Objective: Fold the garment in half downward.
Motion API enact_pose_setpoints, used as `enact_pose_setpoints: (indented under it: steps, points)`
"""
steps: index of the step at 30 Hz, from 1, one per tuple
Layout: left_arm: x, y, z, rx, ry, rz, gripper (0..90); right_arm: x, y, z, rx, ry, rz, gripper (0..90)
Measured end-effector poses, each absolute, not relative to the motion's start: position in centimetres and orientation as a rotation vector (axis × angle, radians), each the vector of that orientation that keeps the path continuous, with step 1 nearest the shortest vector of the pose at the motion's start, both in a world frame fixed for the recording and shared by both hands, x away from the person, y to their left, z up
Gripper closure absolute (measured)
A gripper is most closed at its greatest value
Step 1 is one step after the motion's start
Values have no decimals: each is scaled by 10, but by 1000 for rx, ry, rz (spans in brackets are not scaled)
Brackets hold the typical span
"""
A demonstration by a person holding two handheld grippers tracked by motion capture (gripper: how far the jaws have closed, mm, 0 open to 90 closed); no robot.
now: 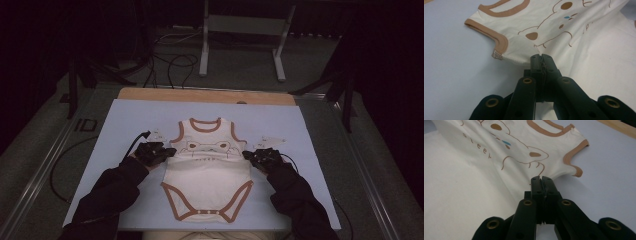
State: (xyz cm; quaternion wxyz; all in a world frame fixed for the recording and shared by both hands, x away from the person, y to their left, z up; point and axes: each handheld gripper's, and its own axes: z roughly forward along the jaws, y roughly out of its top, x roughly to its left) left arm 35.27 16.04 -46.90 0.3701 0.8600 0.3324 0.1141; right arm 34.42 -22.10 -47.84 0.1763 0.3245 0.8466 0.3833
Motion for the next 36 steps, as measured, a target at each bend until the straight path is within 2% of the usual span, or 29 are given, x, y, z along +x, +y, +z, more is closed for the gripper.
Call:
enact_pose_setpoints:
  steps: [22,36]
  points:
    - [313,165,-481,2245,798,222,900,299,-225,-487,892,2455,1087,897]
    - [298,165,-496,2261,795,171,900,284,-226,-498,899,2498,1076,896]
